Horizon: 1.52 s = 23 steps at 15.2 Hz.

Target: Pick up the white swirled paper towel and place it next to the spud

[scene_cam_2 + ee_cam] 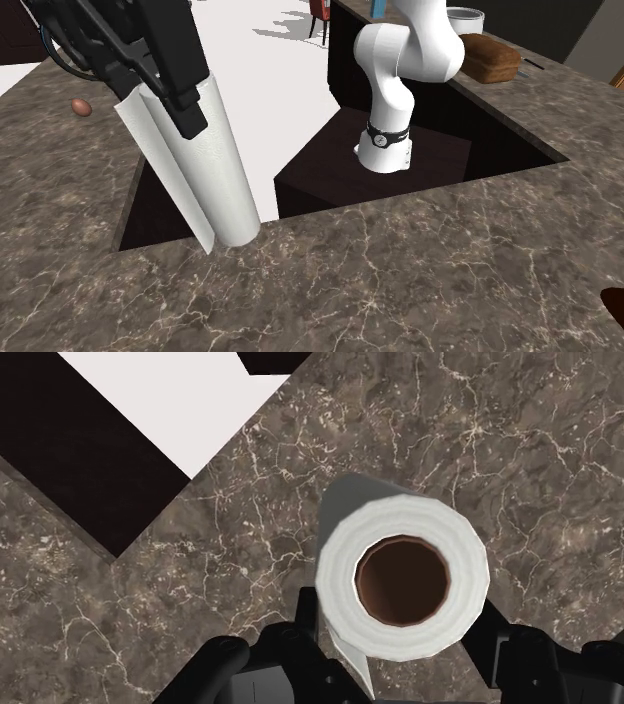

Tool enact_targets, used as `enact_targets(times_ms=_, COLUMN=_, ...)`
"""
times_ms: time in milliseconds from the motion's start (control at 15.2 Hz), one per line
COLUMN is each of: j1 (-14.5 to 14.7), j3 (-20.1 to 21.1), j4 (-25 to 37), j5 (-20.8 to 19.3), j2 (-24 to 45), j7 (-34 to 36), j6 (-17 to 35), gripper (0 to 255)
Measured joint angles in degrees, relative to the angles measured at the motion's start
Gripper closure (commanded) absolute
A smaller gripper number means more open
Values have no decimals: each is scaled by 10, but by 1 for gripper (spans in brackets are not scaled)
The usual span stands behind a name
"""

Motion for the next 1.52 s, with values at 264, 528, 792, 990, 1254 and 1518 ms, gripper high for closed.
enact_targets(times_ms=264, j1=-3, j3=0, j4=58, j5=3, j2=19, j7=1, j6=-40, gripper=255)
enact_targets(times_ms=528, j1=-7, j3=-1, j4=123, j5=7, j2=40, j7=3, j6=-84, gripper=255)
enact_targets(times_ms=792, j1=-12, j3=-1, j4=199, j5=13, j2=69, j7=5, j6=-131, gripper=255)
enact_targets(times_ms=990, j1=-19, j3=-1, j4=265, j5=18, j2=95, j7=6, j6=-171, gripper=255)
enact_targets(times_ms=1254, j1=2, j3=5, j4=240, j5=15, j2=68, j7=30, j6=-171, gripper=255)
enact_targets(times_ms=1518, j1=46, j3=21, j4=124, j5=5, j2=-8, j7=79, j6=-127, gripper=255)
